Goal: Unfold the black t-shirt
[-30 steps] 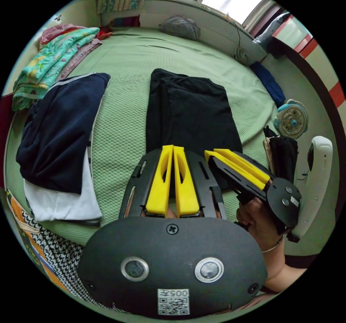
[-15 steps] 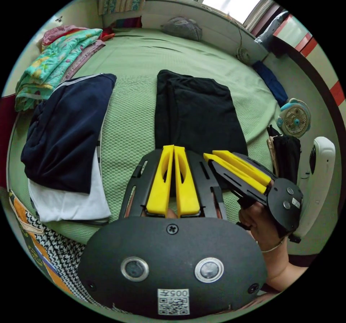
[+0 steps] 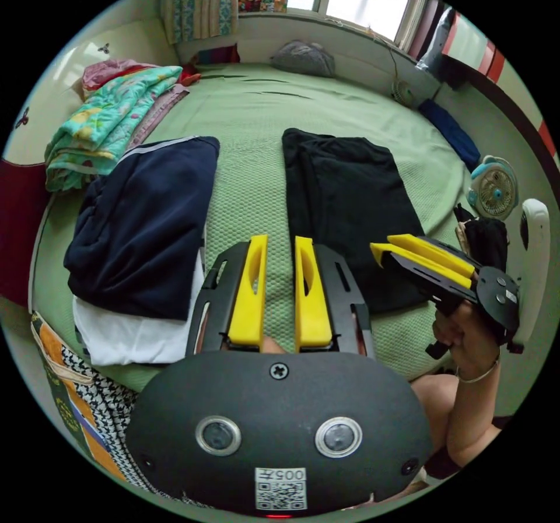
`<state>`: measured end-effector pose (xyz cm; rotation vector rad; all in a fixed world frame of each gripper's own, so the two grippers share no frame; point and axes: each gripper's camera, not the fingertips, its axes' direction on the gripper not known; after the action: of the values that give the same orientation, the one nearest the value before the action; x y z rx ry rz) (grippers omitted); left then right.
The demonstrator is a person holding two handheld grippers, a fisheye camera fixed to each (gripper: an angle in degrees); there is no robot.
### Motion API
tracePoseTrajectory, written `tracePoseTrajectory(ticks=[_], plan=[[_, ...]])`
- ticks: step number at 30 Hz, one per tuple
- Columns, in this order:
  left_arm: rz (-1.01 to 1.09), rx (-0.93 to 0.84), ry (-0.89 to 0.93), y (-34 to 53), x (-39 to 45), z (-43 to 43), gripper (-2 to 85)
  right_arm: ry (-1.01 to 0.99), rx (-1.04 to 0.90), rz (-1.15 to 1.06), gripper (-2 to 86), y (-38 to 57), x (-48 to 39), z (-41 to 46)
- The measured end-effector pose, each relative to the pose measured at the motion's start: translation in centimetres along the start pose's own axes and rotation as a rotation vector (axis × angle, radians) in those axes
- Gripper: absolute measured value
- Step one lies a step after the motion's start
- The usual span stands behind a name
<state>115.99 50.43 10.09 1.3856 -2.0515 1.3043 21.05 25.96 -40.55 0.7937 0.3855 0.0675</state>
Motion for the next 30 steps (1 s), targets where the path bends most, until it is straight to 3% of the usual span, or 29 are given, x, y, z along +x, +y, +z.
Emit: tracePoseTrajectory(ticks=[8, 15, 18, 23, 26, 30], plan=[[-0.074, 0.014, -0.002, 0.6, -2.2, -0.3, 9.5, -0.154, -0.023, -0.187, 10.5, -0.3, -3.2, 0.8], [-0.063, 0.020, 0.013, 0.7, -2.0, -0.1, 9.2, -0.079, -0.173, -0.358, 12.1, 0.2, -6.3, 3.8], [-0.049, 0.031, 0.026, 0.8, -1.5, 0.0, 9.3, 0.015, -0.161, -0.345, 6.7, -0.1, -5.9, 4.3], [-0.034, 0.017, 0.011, 0.8, -0.9, 0.5, 9.5, -0.134, -0.153, -0.235, -0.6, -0.8, -2.7, 2.8], [-0.034, 0.014, 0.006, 0.9, -0.7, 0.9, 9.4, -0.201, -0.085, -0.176, -1.6, -0.9, -0.4, 1.0], [-0.028, -0.004, 0.016, 1.0, -0.2, 1.5, 9.4, -0.123, 0.022, -0.100, -1.7, -0.8, 2.8, -1.5]])
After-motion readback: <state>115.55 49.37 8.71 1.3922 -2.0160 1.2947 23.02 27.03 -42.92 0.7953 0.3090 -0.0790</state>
